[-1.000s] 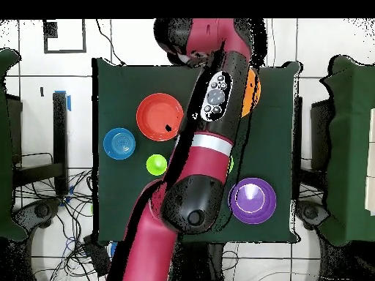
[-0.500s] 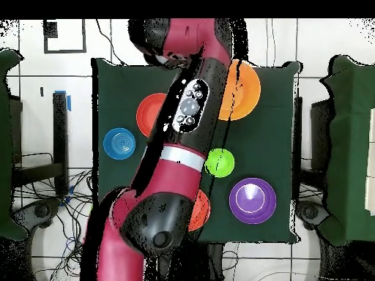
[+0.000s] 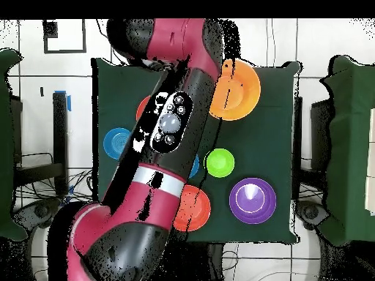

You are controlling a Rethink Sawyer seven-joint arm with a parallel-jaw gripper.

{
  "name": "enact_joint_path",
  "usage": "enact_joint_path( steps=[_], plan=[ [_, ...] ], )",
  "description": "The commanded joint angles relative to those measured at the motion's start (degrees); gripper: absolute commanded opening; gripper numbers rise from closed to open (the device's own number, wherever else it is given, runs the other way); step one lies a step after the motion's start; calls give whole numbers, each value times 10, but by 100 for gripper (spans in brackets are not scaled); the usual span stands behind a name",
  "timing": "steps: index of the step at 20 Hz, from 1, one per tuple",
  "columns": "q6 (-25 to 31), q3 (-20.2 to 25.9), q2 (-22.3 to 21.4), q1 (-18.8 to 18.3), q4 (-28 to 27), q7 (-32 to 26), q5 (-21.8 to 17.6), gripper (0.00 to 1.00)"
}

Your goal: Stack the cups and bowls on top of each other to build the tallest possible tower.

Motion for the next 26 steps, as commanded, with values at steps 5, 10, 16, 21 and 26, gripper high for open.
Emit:
enact_joint_path(
  steps=[5, 10, 16, 21, 26],
  plan=[
    [-70, 130, -75, 25, 197, -102, -79, 100],
    [-81, 157, -99, 36, 247, -92, -87, 100],
    [-89, 175, -126, 50, 298, -68, -96, 100],
    [-107, 180, -135, 51, 322, -55, -114, 100],
    [-104, 177, -141, 48, 324, -57, -132, 100]
  ],
)
